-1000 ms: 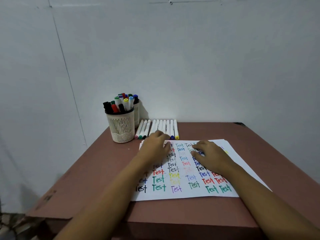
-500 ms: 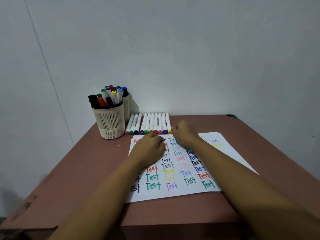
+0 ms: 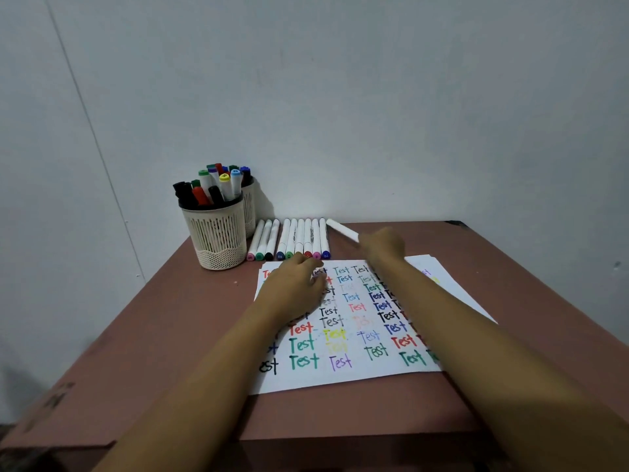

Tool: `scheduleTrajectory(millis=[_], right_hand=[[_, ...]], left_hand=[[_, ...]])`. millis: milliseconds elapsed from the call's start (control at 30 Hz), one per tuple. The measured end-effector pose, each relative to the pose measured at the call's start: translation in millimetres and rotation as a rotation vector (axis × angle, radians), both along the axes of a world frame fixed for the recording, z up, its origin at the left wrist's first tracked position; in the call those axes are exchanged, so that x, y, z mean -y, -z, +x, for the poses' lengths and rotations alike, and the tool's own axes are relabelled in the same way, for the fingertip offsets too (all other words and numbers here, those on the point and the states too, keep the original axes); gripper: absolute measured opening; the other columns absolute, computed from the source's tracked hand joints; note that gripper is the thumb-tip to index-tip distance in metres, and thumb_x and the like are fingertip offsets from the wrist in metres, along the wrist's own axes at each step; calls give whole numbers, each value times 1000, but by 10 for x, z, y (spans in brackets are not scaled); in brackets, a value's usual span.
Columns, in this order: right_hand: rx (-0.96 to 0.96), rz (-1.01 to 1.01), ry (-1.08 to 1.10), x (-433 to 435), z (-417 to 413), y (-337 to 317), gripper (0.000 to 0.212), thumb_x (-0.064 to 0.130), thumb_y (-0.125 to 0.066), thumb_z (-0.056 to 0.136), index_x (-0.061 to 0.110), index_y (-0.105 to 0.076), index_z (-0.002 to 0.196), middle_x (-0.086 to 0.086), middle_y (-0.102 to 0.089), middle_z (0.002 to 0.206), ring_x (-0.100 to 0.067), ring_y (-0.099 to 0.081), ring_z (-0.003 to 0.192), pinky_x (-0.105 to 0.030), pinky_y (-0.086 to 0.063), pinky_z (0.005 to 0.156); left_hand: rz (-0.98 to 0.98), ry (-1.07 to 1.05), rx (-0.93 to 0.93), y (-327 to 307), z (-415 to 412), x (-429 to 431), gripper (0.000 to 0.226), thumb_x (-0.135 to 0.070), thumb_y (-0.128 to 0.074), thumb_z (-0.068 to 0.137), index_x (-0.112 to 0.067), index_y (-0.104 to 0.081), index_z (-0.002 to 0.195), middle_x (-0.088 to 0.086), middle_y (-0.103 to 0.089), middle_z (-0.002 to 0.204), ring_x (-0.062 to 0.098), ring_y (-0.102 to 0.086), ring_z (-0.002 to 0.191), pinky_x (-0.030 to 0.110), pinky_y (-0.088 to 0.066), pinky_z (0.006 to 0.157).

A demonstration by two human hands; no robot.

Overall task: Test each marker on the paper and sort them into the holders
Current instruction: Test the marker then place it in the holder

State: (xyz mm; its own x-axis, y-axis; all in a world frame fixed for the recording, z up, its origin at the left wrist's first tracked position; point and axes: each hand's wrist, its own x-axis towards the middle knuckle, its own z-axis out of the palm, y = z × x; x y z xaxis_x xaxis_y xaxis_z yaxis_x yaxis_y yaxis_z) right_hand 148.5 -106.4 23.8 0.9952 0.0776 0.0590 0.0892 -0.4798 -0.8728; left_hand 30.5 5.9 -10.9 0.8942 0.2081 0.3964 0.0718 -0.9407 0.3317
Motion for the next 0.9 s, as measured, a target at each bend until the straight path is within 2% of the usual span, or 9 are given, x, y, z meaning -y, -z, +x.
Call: scheduleTrajectory(millis=[100, 233, 300, 400, 500, 567, 667, 800, 900], right_hand=[[-93, 296, 26, 302, 2, -72, 20, 7, -52, 87, -2, -63, 72, -9, -58, 64, -16, -48, 48, -26, -41, 49], [-72, 469, -69, 772, -190, -192, 20, 3, -53, 88, 8, -65, 74, -6, -58, 63, -13, -49, 52, -22, -45, 54], [-70, 501, -130, 922, -300, -182, 19, 4, -52, 89, 10, -68, 81, -7, -58, 66, -13, -50, 55, -24, -47, 58], [-90, 543, -192, 1047, -435, -72, 21, 3, -49, 91, 8, -70, 87, -9, -60, 68, -13, -51, 58, -25, -46, 60], [-131, 609, -245, 1054, -513, -4, 23, 1, -46, 92, 1, -69, 89, -9, -56, 66, -13, -48, 58, -26, -43, 56], [-149, 653, -263, 1054, -521, -7, 23, 1, -44, 92, 1, -67, 87, -9, -54, 66, -13, -46, 58, -24, -42, 53], [-186, 761, -279, 1059, -508, -15, 20, 5, -46, 93, 0, -63, 85, -9, -51, 67, -14, -45, 58, -22, -42, 50], [-288, 937, -347, 1018, -503, 6, 20, 25, -58, 90, 7, -59, 81, -7, -57, 61, -12, -52, 51, -21, -47, 47], [-332, 837, -540, 962, -533, 41, 29, 28, -65, 75, 5, -63, 92, -4, -59, 65, -9, -54, 54, -18, -48, 49]], left_hand=[[-8, 29, 153, -31, -20, 3, 32, -22, -46, 96, -11, -56, 124, 7, -54, 122, 23, -51, 113, 30, -41, 88], [14, 91, 298, -58, -9, -5, 27, -13, -54, 91, -5, -61, 117, 12, -57, 114, 27, -55, 105, 29, -42, 85], [35, 117, 302, -58, -15, -2, 33, -15, -56, 90, -4, -59, 120, 14, -55, 120, 28, -53, 110, 29, -40, 88], [48, 203, 261, -65, -58, 48, 47, -30, -54, 86, -7, -54, 128, 11, -50, 130, 24, -45, 121, 23, -31, 97], [51, 263, 207, -69, -80, 74, 54, -36, -56, 87, -12, -48, 134, 5, -49, 132, 18, -42, 123, 18, -26, 98], [70, 261, 178, -71, -85, 88, 51, -33, -56, 90, -12, -46, 135, 4, -52, 128, 19, -45, 118, 19, -29, 94], [119, 244, 203, -81, -93, 140, 41, -32, -43, 92, -7, -54, 123, 8, -58, 107, 22, -50, 94, 26, -36, 82], [34, 257, 141, -101, -128, 252, 24, -25, -39, 99, -10, -49, 116, -3, -47, 90, 13, -39, 79, 25, -28, 68], [1, 297, 122, -112, -142, 325, 24, -27, -38, 99, -13, -45, 116, -9, -42, 85, 12, -41, 74, 26, -27, 63]])
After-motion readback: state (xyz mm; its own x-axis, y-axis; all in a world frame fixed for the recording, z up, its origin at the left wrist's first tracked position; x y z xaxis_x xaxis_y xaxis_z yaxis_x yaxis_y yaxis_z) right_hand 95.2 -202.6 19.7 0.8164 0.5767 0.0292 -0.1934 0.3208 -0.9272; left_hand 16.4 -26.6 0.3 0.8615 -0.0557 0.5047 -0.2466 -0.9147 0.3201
